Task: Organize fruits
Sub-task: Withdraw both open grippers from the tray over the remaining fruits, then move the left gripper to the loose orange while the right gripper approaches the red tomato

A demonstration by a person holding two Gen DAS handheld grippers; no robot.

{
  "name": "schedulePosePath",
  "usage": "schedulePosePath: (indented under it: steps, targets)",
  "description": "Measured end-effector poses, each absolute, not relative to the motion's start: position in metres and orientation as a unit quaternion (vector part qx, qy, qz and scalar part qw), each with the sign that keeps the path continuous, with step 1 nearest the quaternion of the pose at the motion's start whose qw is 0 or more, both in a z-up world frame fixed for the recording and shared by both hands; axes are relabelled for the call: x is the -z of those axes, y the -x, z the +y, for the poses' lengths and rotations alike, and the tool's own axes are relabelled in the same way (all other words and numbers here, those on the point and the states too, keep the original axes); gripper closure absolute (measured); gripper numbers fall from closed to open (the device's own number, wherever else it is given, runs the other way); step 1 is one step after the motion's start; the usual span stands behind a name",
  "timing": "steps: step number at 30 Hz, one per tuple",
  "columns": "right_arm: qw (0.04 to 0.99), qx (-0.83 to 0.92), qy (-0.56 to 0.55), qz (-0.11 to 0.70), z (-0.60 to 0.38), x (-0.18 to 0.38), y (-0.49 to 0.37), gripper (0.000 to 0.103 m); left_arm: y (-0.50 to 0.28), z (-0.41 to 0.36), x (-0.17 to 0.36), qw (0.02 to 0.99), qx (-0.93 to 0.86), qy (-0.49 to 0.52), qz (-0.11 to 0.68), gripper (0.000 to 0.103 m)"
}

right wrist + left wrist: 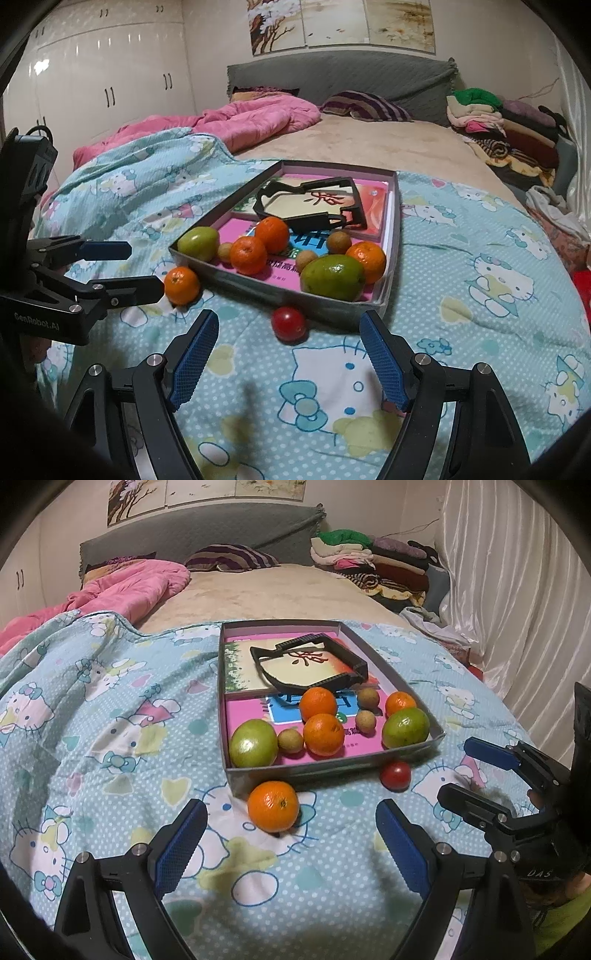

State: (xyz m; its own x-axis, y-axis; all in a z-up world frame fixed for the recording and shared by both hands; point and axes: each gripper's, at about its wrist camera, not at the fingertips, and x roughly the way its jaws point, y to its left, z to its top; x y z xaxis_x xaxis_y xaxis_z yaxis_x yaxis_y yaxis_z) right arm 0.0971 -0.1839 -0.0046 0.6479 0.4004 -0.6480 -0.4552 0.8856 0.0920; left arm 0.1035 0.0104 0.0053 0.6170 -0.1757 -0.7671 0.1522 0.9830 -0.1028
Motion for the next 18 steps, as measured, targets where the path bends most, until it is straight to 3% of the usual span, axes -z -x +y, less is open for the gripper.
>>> schedulePosePath:
  steps: [18]
  targets:
    - [0.898, -0.241, 0.051, 0.366, -0.173, 0.017, -0.089, 0.023, -0.091, 0.012, 0.007, 0.894, 0.080, 0.006, 0.440, 0.010]
